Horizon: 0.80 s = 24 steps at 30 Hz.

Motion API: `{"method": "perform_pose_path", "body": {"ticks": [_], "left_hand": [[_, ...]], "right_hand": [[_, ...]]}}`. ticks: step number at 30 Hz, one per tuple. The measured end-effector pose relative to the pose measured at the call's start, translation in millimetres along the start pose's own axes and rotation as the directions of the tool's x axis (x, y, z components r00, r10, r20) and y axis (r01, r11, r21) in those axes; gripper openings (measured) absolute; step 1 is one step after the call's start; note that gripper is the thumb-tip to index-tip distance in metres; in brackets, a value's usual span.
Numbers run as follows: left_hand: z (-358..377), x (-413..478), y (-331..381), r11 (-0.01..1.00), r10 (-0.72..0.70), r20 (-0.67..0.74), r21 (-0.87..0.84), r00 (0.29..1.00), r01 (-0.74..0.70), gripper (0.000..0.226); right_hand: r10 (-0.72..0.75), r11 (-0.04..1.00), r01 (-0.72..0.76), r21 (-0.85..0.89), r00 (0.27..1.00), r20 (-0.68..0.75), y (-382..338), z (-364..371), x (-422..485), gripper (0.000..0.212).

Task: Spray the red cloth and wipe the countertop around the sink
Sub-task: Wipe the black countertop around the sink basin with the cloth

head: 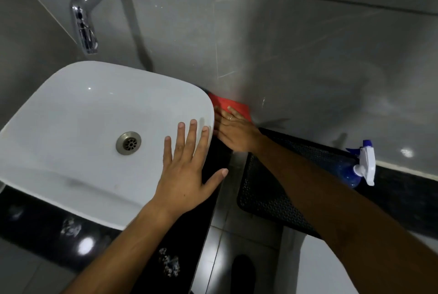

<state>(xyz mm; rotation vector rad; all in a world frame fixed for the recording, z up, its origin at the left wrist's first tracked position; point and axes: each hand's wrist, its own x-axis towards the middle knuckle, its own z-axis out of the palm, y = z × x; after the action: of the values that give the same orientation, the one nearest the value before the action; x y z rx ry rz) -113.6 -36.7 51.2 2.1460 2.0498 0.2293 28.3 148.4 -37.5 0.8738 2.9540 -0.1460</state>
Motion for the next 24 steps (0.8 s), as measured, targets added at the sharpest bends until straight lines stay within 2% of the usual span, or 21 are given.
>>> {"method": "perform_pose_path", "body": {"ticks": [7,12,16,19,21,24], "left_hand": [[2,1,-2,1.0,-0.021,0.01,-0.014,1.0,0.021,0.079],[-4,-4,-2,0.996,-0.022,0.013,-0.083,1.0,0.023,0.07],[-9,-32,-17,0.996,0.048,0.023,-0.082,0.999,-0.046,0.065],[-19,-62,-50,0.996,0.084,0.007,0.028,0.996,-0.084,0.063],[-25,-75,-74,0.996,0.066,0.009,0.056,0.998,-0.067,0.063],[-29,-78,-93,0.999,-0.037,0.028,-0.018,0.999,0.038,0.064]], "right_hand": [[-0.043,0.999,0.044,-0.028,0.998,0.05,20,-6,30,0.058],[0.038,0.999,-0.039,0.014,0.997,0.063,6,1,17,0.058],[0.091,0.994,-0.094,0.06,0.995,0.05,-23,15,-15,0.055],[0.149,0.978,-0.152,0.144,0.988,0.029,-54,21,-40,0.056],[0.174,0.971,-0.173,0.165,0.985,0.007,-77,24,-56,0.055],[0.194,0.975,-0.187,0.121,0.98,-0.046,-117,30,-84,0.052]]}}
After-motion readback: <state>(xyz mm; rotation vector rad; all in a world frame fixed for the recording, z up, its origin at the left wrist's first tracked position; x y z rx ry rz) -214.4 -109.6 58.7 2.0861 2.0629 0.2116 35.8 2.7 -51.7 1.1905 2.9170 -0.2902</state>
